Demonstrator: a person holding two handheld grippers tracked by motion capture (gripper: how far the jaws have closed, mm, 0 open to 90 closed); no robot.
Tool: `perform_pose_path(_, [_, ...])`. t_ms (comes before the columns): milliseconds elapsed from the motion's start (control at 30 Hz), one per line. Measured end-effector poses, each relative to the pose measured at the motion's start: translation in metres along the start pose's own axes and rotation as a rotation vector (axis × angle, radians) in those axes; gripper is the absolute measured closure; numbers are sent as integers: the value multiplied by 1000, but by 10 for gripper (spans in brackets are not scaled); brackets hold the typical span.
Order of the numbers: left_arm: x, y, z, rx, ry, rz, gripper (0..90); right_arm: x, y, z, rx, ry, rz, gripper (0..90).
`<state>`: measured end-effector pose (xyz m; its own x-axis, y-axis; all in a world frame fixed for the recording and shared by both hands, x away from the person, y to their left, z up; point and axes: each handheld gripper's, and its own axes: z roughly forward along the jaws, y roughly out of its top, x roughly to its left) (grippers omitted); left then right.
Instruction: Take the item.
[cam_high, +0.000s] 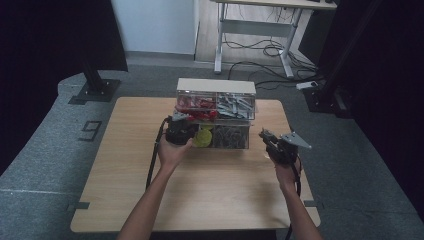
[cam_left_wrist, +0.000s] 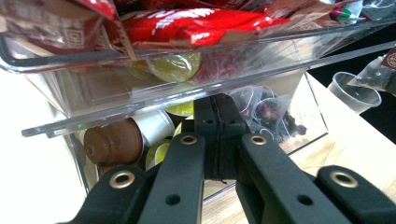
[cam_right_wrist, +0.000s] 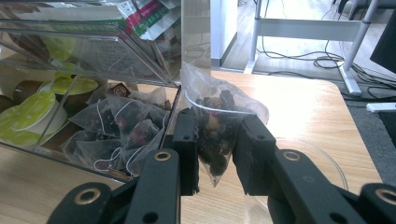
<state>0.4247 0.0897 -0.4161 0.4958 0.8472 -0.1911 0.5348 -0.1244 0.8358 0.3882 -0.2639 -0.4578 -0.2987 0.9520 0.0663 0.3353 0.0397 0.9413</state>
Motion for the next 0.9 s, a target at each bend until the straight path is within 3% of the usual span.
perform_pose_path(900, [0,0,0,2,2,3,897,-15,1,-3,1,-38,13,715])
